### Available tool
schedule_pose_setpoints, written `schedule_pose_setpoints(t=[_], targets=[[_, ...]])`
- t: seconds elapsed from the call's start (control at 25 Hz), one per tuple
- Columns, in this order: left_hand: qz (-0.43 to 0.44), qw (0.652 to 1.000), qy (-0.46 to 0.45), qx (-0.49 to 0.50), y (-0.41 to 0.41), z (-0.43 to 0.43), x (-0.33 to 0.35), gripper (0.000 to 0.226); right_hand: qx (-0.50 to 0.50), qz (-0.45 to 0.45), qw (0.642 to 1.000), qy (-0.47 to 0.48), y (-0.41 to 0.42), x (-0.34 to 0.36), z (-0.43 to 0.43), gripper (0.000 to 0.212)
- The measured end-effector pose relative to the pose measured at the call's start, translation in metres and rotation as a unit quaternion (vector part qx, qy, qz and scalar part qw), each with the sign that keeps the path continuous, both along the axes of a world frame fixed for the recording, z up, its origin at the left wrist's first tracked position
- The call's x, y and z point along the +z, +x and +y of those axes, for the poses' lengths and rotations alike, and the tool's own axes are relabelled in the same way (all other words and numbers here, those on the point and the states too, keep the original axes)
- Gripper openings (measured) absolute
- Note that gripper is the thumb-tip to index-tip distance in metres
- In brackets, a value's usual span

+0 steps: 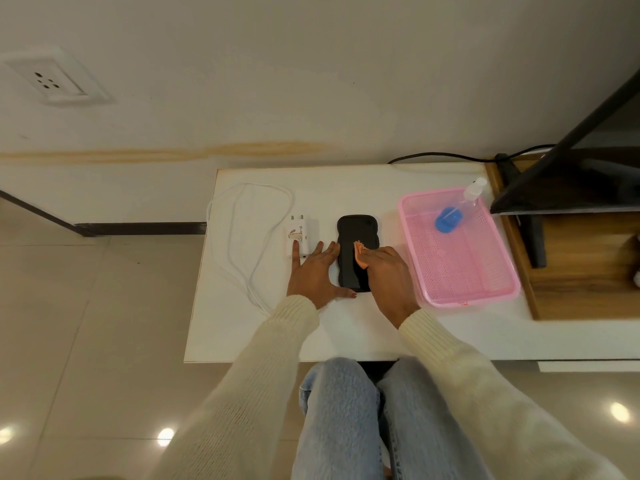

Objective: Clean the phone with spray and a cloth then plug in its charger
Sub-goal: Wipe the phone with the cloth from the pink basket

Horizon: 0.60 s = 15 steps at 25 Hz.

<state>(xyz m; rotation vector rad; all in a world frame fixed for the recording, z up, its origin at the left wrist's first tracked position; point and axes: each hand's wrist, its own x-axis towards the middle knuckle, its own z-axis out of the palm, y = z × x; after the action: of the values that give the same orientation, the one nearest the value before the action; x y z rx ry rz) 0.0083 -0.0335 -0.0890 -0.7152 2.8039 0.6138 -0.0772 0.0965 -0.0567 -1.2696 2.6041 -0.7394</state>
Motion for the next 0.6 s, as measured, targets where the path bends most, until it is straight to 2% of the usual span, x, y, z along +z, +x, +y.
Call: schedule_pose_setpoints(t=[0.08,0.24,0.4,0.6], targets=[[0.001,1.0,-0.005,0.001,0.0,0.001,0.0,0.108,0.037,0.025,0.998,0.031,0.01,-0.001,-0.001,0.028],[-0.002,1.0,-0.02,-0.005,0.0,0.002,0.001,0.101,0.114,0.017,0.986,0.122,0.024,-0.01,-0.003,0.037],[0.0,0.999,-0.047,-0.003,-0.001,0.003,0.002,0.089,0.118,-0.009,0.985,0.126,0.03,-0.012,0.001,0.041],[-0.005,0.999,-0.031,0.001,-0.001,0.002,0.002,0.098,0.127,-0.002,0.982,0.142,0.024,-0.014,0.005,0.041]])
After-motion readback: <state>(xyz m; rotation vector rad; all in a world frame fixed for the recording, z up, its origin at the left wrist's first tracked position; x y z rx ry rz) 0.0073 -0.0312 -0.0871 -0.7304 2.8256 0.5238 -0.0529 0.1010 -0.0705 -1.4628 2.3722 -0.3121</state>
